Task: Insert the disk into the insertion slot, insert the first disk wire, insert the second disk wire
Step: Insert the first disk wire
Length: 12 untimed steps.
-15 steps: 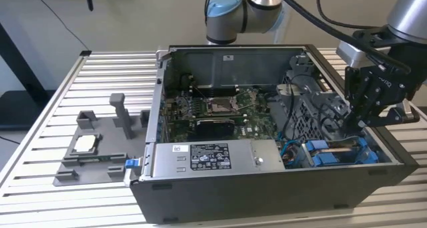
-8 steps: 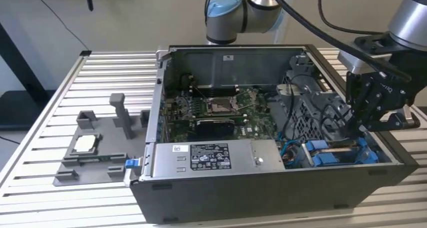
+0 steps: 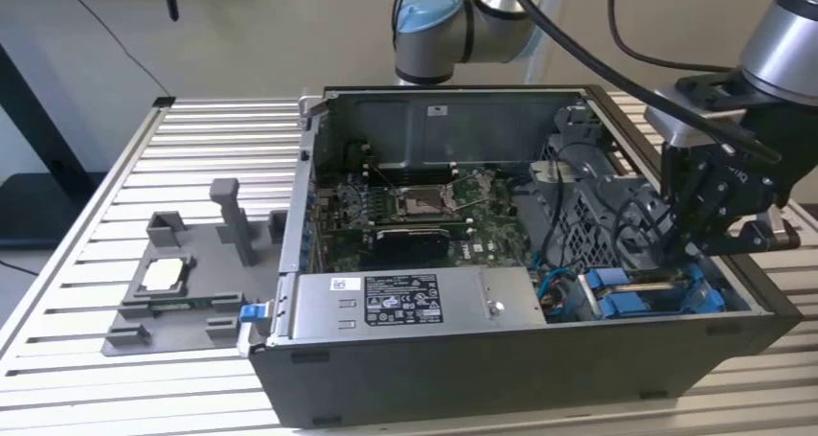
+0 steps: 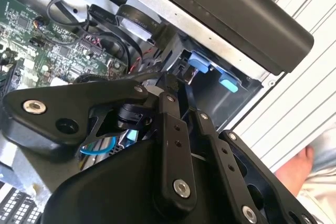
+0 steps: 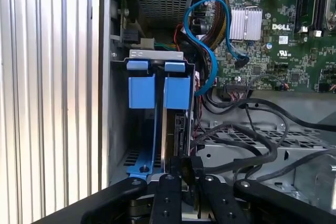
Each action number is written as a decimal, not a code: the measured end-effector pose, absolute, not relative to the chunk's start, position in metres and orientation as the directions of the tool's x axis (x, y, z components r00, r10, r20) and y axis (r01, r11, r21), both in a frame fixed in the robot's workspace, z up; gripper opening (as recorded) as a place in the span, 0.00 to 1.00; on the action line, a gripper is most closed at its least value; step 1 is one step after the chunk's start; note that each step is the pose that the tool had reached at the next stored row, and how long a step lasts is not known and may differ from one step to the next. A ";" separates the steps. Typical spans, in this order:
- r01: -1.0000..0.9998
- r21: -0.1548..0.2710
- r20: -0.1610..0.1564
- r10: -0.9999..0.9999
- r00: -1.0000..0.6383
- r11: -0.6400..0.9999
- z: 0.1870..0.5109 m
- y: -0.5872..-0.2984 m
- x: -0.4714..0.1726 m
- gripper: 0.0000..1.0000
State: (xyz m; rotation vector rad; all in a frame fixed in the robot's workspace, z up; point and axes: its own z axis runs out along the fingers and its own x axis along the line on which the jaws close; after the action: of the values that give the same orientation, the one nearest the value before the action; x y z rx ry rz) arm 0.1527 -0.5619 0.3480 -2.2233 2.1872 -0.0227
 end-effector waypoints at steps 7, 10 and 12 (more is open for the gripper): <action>-1.000 -0.026 -0.005 -1.000 0.016 -0.016 0.345 -0.562 0.153 0.19; -1.000 -0.026 -0.005 -1.000 0.016 -0.016 0.344 -0.562 0.153 0.19; -1.000 -0.026 -0.006 -1.000 0.015 -0.015 0.343 -0.562 0.153 0.19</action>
State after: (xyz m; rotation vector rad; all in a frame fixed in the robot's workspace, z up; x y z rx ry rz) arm 0.1527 -0.5622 0.3431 -2.2214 2.1892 -0.0228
